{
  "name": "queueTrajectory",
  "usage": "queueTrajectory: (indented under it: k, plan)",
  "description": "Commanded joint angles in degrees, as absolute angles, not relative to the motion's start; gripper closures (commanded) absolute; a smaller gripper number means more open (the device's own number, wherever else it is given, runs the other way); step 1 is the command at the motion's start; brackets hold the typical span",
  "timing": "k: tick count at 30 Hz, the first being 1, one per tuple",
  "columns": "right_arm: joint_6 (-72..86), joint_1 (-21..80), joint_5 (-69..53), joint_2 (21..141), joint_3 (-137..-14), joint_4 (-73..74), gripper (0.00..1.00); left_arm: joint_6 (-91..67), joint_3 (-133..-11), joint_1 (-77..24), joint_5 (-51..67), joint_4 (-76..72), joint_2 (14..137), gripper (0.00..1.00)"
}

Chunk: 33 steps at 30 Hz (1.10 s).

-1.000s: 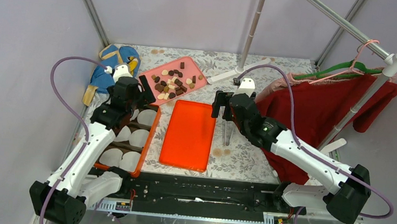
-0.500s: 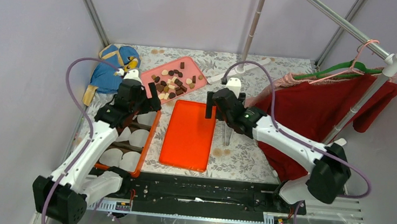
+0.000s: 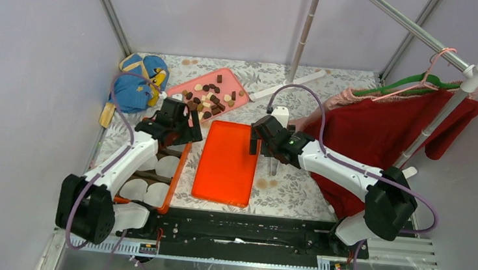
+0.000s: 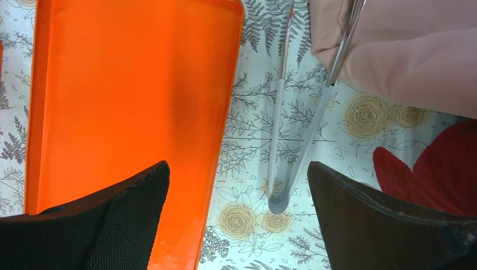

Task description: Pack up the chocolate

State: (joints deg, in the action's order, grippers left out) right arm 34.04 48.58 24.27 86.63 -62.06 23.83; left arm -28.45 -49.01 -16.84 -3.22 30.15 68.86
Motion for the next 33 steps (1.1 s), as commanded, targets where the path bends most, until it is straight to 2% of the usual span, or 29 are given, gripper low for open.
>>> queueTrajectory:
  k: [1, 5, 12, 26, 33]
  plan:
    - [35.6, 48.1, 24.6, 86.4, -63.6, 23.4, 0.00, -30.8, -51.2, -17.2, -6.7, 26.5, 74.7, 0.10]
    - [35.8, 48.1, 25.0, 85.9, -63.2, 23.8, 0.00, -33.1, -54.4, -17.2, -6.8, 26.1, 80.0, 0.16]
    - [35.7, 48.2, 25.4, 84.8, -62.4, 24.7, 0.00, -35.2, -58.3, -17.2, -1.9, 22.8, 86.7, 0.17]
    - [38.5, 48.0, 23.7, 82.6, -57.5, 24.9, 0.00, -34.0, -68.1, -16.4, -1.6, 21.4, 96.0, 0.15]
    - [42.1, 47.5, 23.9, 84.2, -55.1, 21.8, 0.00, -32.1, -72.1, -15.3, -0.3, 23.4, 94.6, 0.13]
